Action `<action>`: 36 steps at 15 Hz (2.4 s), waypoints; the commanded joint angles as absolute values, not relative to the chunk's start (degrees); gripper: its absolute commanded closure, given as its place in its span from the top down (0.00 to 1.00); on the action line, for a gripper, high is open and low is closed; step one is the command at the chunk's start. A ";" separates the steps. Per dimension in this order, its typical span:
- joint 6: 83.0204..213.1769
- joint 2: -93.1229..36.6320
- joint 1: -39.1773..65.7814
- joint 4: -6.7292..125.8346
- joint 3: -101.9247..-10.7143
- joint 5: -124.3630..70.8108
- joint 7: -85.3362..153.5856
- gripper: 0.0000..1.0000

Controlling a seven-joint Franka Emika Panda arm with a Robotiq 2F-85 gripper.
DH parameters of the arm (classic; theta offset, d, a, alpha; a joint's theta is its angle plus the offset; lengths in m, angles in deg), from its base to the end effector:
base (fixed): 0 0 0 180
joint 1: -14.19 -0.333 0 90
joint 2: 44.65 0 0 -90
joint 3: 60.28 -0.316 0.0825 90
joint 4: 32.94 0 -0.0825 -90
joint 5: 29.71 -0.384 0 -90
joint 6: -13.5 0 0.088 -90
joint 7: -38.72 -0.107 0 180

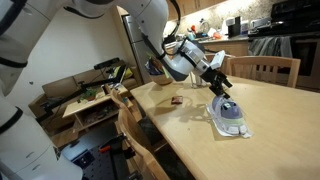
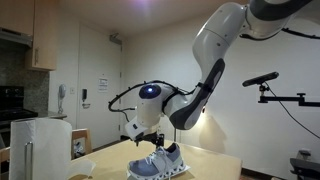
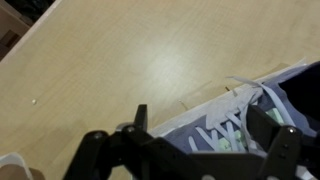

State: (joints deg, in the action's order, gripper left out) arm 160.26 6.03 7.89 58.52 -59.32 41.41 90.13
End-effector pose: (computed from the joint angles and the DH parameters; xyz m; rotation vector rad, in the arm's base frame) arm 0.6814 0.0792 0.1110 1.2719 2.1029 -0.2775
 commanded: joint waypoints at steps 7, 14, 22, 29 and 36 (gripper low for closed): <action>159.64 4.97 8.95 58.21 -60.57 43.12 87.48 1.00; 154.82 3.91 9.21 59.26 -60.90 40.48 89.04 1.00; 147.66 4.78 9.45 58.02 -62.47 34.88 91.94 0.56; 146.48 4.79 9.24 57.90 -62.49 33.77 92.19 0.03; 144.33 4.94 9.20 57.82 -63.10 32.88 92.40 0.00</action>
